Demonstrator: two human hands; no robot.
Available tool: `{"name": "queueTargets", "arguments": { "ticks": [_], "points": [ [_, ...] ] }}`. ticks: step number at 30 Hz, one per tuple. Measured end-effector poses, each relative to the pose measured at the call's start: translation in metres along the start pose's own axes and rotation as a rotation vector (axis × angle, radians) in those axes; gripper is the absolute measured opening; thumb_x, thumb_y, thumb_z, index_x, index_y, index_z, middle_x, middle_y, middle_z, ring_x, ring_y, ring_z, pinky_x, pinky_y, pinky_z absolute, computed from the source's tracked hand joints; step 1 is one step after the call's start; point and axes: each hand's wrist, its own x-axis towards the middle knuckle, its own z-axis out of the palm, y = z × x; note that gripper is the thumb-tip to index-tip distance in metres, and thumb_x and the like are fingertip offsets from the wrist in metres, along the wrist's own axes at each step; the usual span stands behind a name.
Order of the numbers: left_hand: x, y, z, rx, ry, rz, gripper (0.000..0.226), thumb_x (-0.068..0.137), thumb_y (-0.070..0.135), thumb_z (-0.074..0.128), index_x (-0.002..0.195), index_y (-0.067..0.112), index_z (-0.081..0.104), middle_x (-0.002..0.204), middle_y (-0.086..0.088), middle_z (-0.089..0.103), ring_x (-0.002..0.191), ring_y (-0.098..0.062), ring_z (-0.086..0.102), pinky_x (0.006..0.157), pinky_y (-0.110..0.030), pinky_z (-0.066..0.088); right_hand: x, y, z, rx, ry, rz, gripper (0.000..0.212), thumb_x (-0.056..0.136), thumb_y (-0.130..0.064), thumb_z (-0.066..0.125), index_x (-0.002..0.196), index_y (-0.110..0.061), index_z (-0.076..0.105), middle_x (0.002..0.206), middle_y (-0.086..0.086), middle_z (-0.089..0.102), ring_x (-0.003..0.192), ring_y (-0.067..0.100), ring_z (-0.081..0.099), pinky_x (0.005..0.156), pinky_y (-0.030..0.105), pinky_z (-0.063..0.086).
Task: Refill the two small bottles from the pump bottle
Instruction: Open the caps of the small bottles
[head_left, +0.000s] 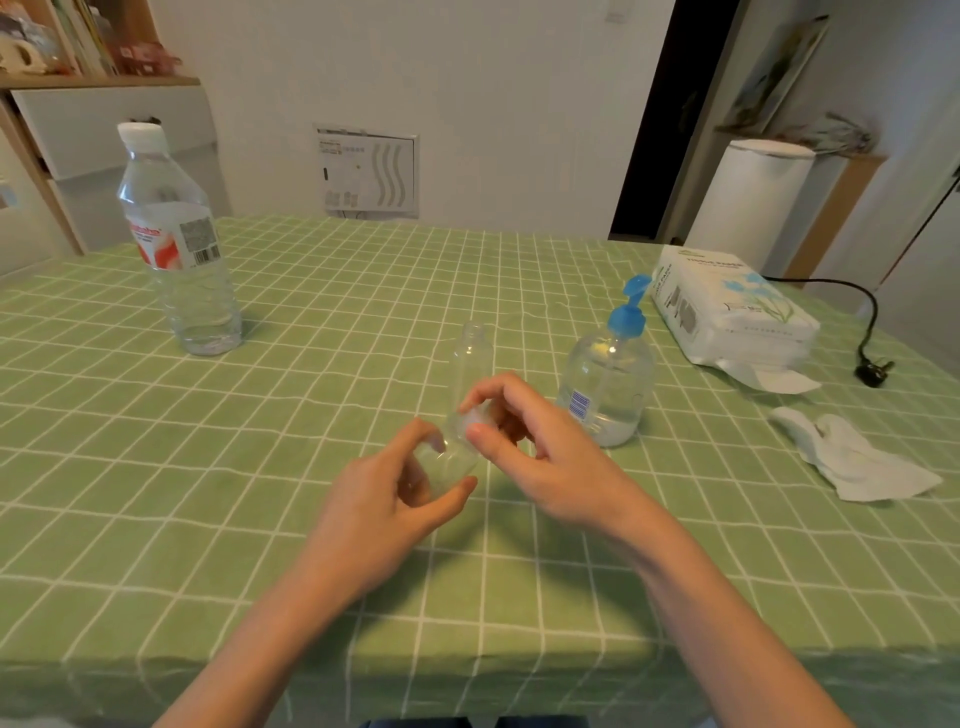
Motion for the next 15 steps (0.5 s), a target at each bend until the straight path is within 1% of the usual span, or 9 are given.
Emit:
{"name": "queueTargets", "arguments": {
  "ticks": [2,4,5,7,9,10,11,13,15],
  "points": [
    [-0.0003,0.0005,-0.0031,0.045,0.001,-0.002,0.03,0.072,0.053,0.06,0.094,0.034,0.05,0.053,0.003,0.05,0.048,-0.005,0.046,0.051,-0.021,0.043,0.0005,-0.0006,-0.0029,0.018,-0.021,0.024,0.024,0.087,-0.031,0.062,0.108,-0.026,0.053,0.083,-0.002,0.053,0.074,0.022,0.051,0.075,0.035,0.047],
    [0.0,0.0026,-0.0055,0.09,0.009,0.005,0.035,0.071,0.056,0.058,0.098,0.035,0.051,0.054,0.002,0.052,0.048,-0.006,0.048,0.053,-0.027,0.046,0.0025,-0.002,-0.0034,0.016,0.001,0.07,0.026,0.084,-0.042,0.064,0.1,-0.025,0.055,0.077,-0.005,0.05,0.067,0.01,0.046,0.069,0.032,0.045],
    [0.0003,0.0038,-0.006,0.106,0.013,0.011,0.036,0.07,0.057,0.058,0.099,0.035,0.051,0.053,0.003,0.051,0.048,-0.006,0.048,0.053,-0.028,0.046,0.0034,-0.0024,-0.0034,-0.001,0.012,0.082,0.024,0.084,-0.042,0.064,0.093,-0.021,0.056,0.073,-0.005,0.049,0.064,0.007,0.044,0.066,0.033,0.043],
    [0.0011,0.005,-0.0063,0.124,0.016,0.018,0.037,0.07,0.059,0.057,0.099,0.036,0.051,0.052,0.005,0.05,0.048,-0.005,0.047,0.053,-0.029,0.046,0.0033,-0.0027,-0.0036,-0.031,0.009,0.066,0.018,0.087,-0.033,0.063,0.089,-0.017,0.057,0.071,-0.001,0.051,0.063,0.011,0.045,0.065,0.036,0.043],
    [0.0016,0.005,-0.0062,0.132,0.015,0.019,0.037,0.07,0.059,0.056,0.098,0.036,0.049,0.052,0.004,0.05,0.048,-0.006,0.047,0.053,-0.03,0.047,0.0013,-0.0029,-0.0049,-0.025,-0.008,0.047,0.012,0.089,-0.024,0.063,0.097,-0.018,0.058,0.079,0.003,0.056,0.072,0.022,0.053,0.073,0.038,0.047],
    [0.0018,0.0048,-0.0061,0.134,0.014,0.019,0.038,0.07,0.06,0.056,0.099,0.036,0.049,0.053,0.003,0.051,0.048,-0.006,0.048,0.053,-0.031,0.048,0.0001,-0.0035,-0.0062,-0.019,-0.015,0.053,0.016,0.088,-0.025,0.063,0.102,-0.019,0.058,0.083,0.002,0.057,0.076,0.022,0.055,0.075,0.036,0.048],
    [0.0017,0.0045,-0.0061,0.135,0.013,0.02,0.039,0.07,0.06,0.055,0.1,0.036,0.049,0.053,0.003,0.052,0.049,-0.007,0.049,0.053,-0.031,0.049,-0.0004,-0.0039,-0.0074,-0.03,-0.018,0.07,0.02,0.088,-0.03,0.063,0.104,-0.021,0.057,0.083,-0.001,0.055,0.075,0.018,0.054,0.074,0.032,0.048],
    [0.0021,0.0041,-0.0051,0.137,0.015,0.024,0.038,0.069,0.061,0.055,0.099,0.037,0.049,0.054,0.004,0.052,0.049,-0.006,0.049,0.052,-0.028,0.048,-0.0008,-0.0052,-0.0094,-0.085,-0.022,0.094,0.021,0.089,-0.038,0.06,0.099,-0.02,0.057,0.077,-0.005,0.052,0.067,0.008,0.047,0.067,0.026,0.044],
    [0.0022,0.0039,-0.004,0.134,0.019,0.032,0.035,0.069,0.061,0.056,0.096,0.039,0.047,0.053,0.005,0.05,0.048,-0.004,0.047,0.051,-0.023,0.044,-0.0015,-0.0055,-0.0115,-0.084,-0.033,0.092,0.016,0.091,-0.033,0.059,0.097,-0.018,0.059,0.075,-0.005,0.051,0.066,0.006,0.044,0.065,0.027,0.041]
  ]
}}
